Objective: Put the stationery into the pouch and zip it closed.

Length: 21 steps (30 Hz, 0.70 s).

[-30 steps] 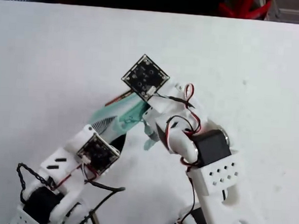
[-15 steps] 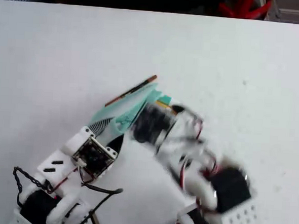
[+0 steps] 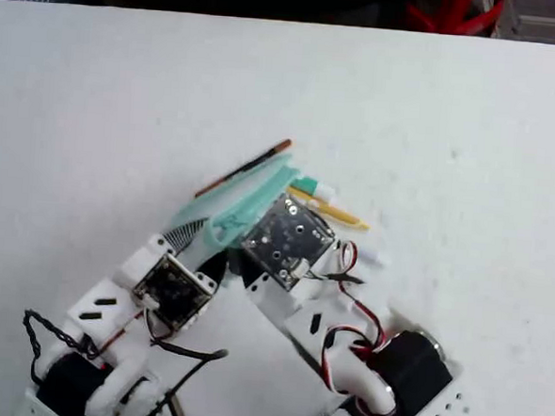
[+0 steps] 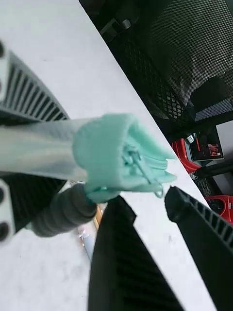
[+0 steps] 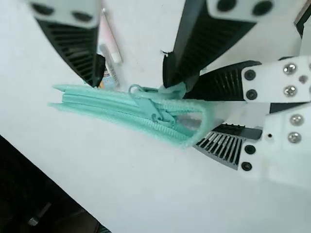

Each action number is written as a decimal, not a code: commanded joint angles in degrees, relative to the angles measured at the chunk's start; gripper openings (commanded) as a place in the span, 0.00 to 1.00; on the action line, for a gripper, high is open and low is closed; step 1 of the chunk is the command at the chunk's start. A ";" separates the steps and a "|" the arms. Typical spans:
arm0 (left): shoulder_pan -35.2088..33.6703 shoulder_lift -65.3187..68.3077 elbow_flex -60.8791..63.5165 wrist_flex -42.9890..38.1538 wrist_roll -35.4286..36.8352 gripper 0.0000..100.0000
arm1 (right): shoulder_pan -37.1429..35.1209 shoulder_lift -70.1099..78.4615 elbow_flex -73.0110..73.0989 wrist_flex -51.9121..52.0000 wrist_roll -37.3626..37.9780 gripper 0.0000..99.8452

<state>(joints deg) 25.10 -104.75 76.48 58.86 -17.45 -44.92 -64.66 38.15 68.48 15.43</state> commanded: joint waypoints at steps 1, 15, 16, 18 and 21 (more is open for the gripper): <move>-0.22 0.13 -2.02 0.09 1.14 0.02 | -1.98 -0.13 -0.70 -0.57 -0.70 0.21; -0.22 0.13 -2.02 0.35 1.14 0.02 | -5.76 0.48 -6.59 2.15 1.67 0.30; -0.22 0.13 -2.02 0.35 1.14 0.02 | -5.58 0.66 -6.33 1.10 2.02 0.30; -0.22 0.13 -2.02 0.35 1.14 0.02 | -5.05 1.98 -4.57 -1.01 4.84 0.30; 0.04 0.13 -2.02 0.35 1.14 0.02 | -3.74 6.02 -2.55 -4.62 7.74 0.30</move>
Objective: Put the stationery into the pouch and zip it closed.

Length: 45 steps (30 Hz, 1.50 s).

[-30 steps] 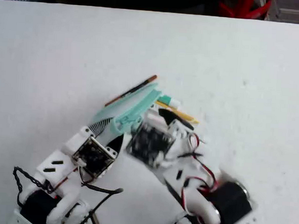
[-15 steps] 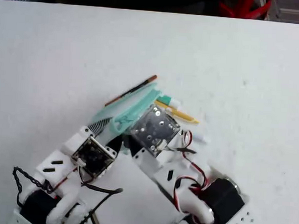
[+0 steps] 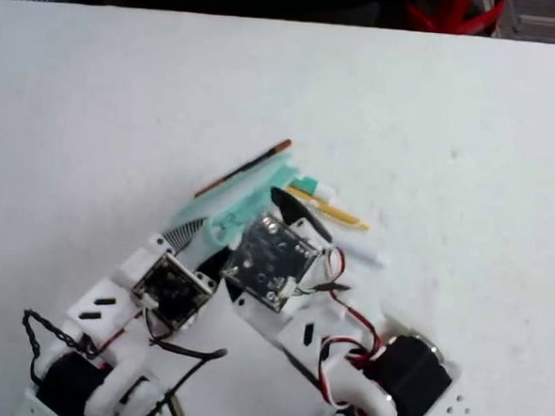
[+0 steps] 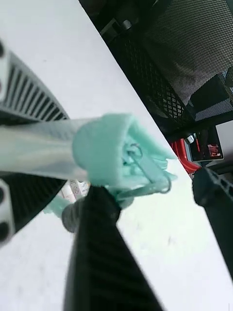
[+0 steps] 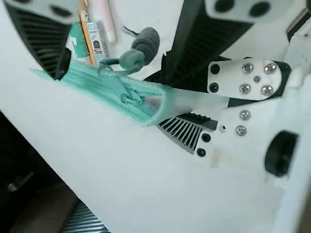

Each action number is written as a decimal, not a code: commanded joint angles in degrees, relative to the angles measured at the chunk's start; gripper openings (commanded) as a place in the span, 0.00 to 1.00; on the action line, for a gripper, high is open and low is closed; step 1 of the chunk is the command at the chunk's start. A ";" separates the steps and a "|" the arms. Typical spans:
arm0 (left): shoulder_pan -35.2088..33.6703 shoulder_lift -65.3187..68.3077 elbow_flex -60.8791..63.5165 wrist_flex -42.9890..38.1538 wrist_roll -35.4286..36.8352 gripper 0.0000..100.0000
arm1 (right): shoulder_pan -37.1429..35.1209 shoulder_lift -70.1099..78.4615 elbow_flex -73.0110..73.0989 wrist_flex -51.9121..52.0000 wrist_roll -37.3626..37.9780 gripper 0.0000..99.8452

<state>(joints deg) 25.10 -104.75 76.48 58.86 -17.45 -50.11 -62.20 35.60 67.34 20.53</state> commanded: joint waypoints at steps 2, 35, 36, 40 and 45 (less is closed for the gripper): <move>-0.22 0.13 -2.02 0.35 1.14 0.02 | 1.63 5.67 -0.09 -3.65 3.69 0.24; -0.22 0.13 -6.77 3.25 7.65 0.13 | -3.91 -2.51 -5.01 4.09 4.57 0.02; -0.22 0.13 -6.59 3.25 6.59 0.08 | -3.74 -2.51 -5.63 4.53 4.57 0.02; -0.22 0.13 -5.45 3.34 1.41 0.04 | 1.27 -2.51 -10.29 6.64 4.66 0.02; 0.13 0.13 -4.57 3.34 1.49 0.02 | 5.49 -1.89 -11.69 6.99 5.45 0.02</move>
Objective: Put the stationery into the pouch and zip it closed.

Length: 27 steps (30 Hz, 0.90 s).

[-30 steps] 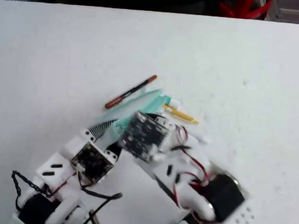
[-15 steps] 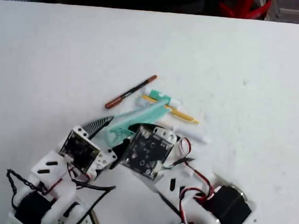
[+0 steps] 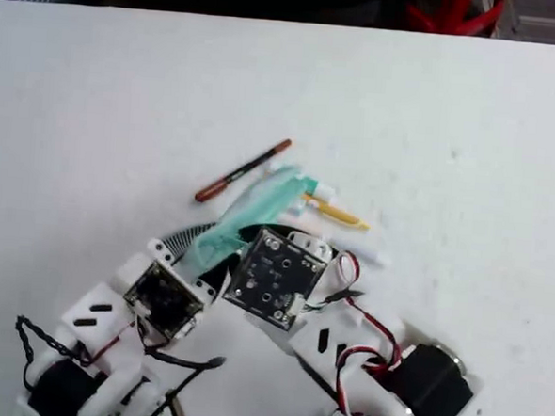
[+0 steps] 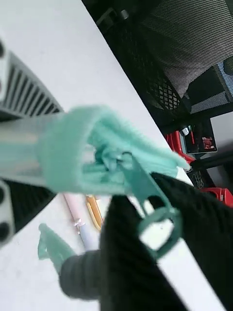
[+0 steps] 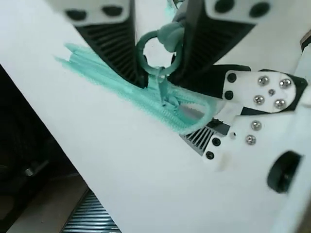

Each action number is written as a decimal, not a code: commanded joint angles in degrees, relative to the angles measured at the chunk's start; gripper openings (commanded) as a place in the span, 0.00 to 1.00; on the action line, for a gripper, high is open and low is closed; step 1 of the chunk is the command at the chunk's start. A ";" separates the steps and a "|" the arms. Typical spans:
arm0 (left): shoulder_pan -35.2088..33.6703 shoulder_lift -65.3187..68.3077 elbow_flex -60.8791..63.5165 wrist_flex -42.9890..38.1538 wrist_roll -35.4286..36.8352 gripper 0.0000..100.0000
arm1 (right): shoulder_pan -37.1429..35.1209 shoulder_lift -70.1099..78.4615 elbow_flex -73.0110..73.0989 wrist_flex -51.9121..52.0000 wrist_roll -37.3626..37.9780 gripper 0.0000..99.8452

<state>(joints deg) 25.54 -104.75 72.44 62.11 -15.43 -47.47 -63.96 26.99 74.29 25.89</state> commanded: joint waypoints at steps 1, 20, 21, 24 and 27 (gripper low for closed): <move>-0.31 0.13 -0.53 0.09 -0.53 0.02 | 3.47 -0.13 -2.64 0.04 1.32 0.02; -0.57 0.13 -0.70 0.09 -0.53 0.02 | 19.74 10.77 -0.44 -10.68 4.92 0.02; -0.57 0.13 -0.70 0.09 -0.53 0.02 | 20.35 11.47 -0.44 -11.47 5.10 0.02; -0.66 0.13 -0.79 0.09 -0.53 0.02 | 23.34 13.58 -0.35 -13.85 5.36 0.02; -0.66 0.13 -0.79 0.09 -0.53 0.02 | 26.42 16.13 -0.35 -16.31 5.36 0.02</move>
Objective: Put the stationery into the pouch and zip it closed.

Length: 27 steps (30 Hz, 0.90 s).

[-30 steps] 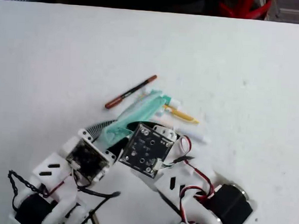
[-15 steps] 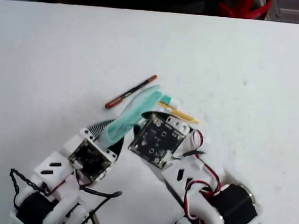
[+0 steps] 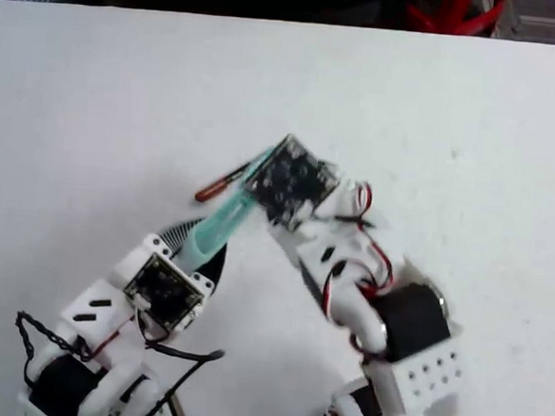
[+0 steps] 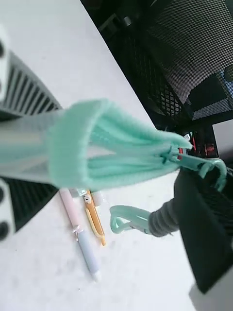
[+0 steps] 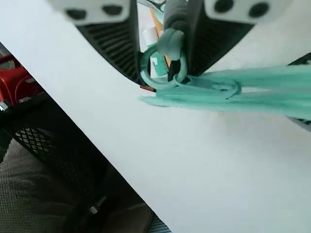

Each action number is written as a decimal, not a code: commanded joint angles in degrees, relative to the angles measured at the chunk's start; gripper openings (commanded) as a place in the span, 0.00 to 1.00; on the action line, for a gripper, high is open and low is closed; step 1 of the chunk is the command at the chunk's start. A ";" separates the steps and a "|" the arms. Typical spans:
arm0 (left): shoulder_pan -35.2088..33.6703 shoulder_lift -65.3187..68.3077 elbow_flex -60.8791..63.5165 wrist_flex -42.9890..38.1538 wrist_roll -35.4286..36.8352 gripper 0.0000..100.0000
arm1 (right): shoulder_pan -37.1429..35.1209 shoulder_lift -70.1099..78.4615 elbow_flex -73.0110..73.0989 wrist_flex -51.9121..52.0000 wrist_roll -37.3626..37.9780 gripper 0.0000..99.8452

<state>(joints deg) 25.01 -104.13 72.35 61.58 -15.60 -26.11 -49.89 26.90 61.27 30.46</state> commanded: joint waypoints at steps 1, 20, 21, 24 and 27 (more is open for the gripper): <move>-0.13 -0.48 -0.70 0.62 -0.35 0.02 | 5.93 3.03 -0.26 -3.91 0.88 0.02; -0.48 -0.48 -0.79 -4.57 -0.26 0.02 | -0.75 -7.16 -0.62 6.20 -2.29 0.36; -1.19 -0.48 -0.79 -6.51 -0.26 0.02 | -2.07 -10.33 -0.62 7.69 -1.58 0.35; -3.82 -0.48 -0.88 -12.92 0.09 0.02 | -4.53 -19.47 -0.62 12.35 1.14 0.33; -6.29 -0.48 -0.88 -17.49 5.63 0.02 | -1.27 -24.31 -0.18 14.20 1.93 0.33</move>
<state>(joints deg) 21.76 -104.04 72.44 51.12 -15.25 -29.45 -70.73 26.90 74.02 31.34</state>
